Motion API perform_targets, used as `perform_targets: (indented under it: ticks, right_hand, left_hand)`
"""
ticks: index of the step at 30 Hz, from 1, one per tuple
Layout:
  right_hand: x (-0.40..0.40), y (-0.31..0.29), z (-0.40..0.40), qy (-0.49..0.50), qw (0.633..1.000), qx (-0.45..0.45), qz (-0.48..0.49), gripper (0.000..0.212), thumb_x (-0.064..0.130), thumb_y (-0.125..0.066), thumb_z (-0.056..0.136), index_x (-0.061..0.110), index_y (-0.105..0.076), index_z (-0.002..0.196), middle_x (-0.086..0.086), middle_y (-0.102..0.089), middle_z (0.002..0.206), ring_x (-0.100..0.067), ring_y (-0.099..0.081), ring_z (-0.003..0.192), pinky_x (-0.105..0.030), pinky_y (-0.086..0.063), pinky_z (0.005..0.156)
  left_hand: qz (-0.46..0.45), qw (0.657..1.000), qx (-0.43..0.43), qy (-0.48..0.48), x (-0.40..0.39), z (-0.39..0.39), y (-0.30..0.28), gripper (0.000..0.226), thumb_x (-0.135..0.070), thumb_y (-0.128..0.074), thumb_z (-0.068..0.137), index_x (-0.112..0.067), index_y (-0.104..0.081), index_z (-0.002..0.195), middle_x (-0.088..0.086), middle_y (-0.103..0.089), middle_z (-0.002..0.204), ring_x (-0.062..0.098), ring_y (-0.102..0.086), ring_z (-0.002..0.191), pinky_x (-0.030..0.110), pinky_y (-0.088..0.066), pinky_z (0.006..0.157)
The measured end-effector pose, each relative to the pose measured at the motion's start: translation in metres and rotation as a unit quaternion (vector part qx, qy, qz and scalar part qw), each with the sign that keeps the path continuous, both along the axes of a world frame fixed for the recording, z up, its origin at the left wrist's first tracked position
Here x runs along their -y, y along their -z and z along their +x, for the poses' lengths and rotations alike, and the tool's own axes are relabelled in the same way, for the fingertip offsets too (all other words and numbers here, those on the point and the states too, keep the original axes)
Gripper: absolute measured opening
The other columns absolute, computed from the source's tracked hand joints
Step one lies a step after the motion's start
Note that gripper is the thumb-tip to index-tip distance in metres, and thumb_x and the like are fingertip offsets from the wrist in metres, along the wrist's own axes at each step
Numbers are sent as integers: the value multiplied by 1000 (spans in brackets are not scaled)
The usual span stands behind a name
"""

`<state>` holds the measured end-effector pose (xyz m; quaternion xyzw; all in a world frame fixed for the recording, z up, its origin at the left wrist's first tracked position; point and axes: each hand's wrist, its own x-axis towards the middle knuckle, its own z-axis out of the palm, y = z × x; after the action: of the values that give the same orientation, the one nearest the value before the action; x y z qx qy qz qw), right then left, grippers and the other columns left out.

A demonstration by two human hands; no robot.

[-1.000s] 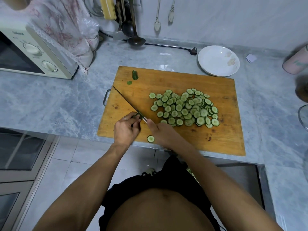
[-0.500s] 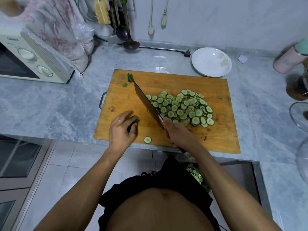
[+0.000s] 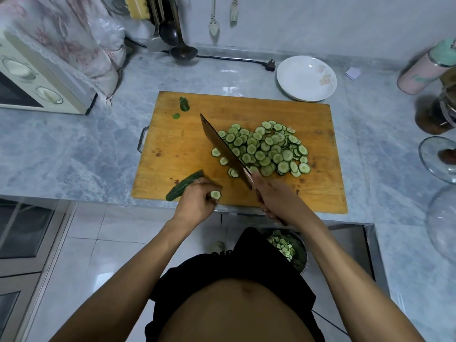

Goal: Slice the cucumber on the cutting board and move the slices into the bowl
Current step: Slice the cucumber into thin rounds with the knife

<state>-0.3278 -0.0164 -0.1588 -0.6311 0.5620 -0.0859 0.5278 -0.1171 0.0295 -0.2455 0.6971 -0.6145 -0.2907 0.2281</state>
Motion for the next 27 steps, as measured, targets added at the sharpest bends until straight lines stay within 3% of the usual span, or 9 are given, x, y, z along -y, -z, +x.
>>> perform_targets:
  ticks: [4, 10, 15, 18, 21, 23, 25, 27]
  right_hand:
    - [2, -3, -13, 2, 1000, 1, -5, 72, 71, -27, 94, 10, -51, 64, -7, -50, 53, -16, -45, 41, -29, -37, 52]
    - [15, -4, -30, -42, 998, -20, -49, 73, 75, -27, 89, 10, -48, 63, -9, -42, 52, -19, -40, 44, -30, -34, 53]
    - [26, -3, -45, -96, 983, -65, -140, 65, 70, -29, 91, 17, -33, 55, 4, -33, 47, -9, -30, 42, -19, -24, 46]
    - [31, -3, -59, -133, 962, -119, -207, 55, 66, -32, 94, 25, -35, 57, 6, -38, 52, -9, -36, 46, -25, -25, 47]
    - [37, -2, -69, -174, 932, -214, -237, 55, 68, -32, 94, 20, -45, 72, 3, -50, 67, -18, -51, 62, -32, -35, 54]
    - [41, -1, -70, -201, 911, -257, -251, 55, 69, -31, 94, 18, -48, 82, 1, -53, 74, -19, -53, 69, -32, -40, 59]
    - [43, 0, -70, -217, 900, -275, -259, 55, 71, -31, 93, 19, -48, 84, 1, -53, 76, -19, -52, 70, -32, -43, 61]
    - [43, 1, -67, -229, 890, -283, -273, 56, 72, -32, 92, 19, -48, 83, 1, -54, 75, -18, -51, 67, -32, -43, 60]
  left_hand:
    - [-10, 999, -27, -41, 7, -2, -4, 32, 8, -72, 73, -12, -79, 97, 1, -66, 101, 12, -59, 80, -2, -35, 72]
    - [-58, 993, -6, -104, 38, -16, -9, 34, 12, -58, 78, -3, -76, 103, 13, -68, 111, 26, -65, 96, 3, -33, 88]
    - [-68, 986, -4, -154, 59, -24, -10, 31, 9, -59, 81, -3, -74, 106, 14, -68, 112, 29, -64, 102, 12, -37, 89]
    - [-154, 958, -34, -240, 54, -24, -20, 26, 2, -60, 83, -10, -75, 100, 6, -71, 104, 22, -64, 101, 18, -43, 91]
    - [-262, 915, -56, -303, 48, -25, -42, 26, 2, -55, 82, -11, -72, 97, 2, -65, 101, 14, -60, 95, 26, -50, 83]
    - [-286, 941, -36, -179, 48, -31, -60, 27, 4, -53, 79, -7, -73, 94, 4, -65, 98, 14, -60, 94, 26, -49, 82]
    - [-238, 971, -29, 18, 51, -43, -72, 28, 1, -51, 74, -8, -75, 87, 2, -68, 93, 17, -62, 90, 29, -51, 81]
    - [-185, 973, 11, 138, 53, -54, -75, 28, -5, -51, 72, -11, -75, 85, 0, -68, 91, 20, -62, 89, 32, -52, 79]
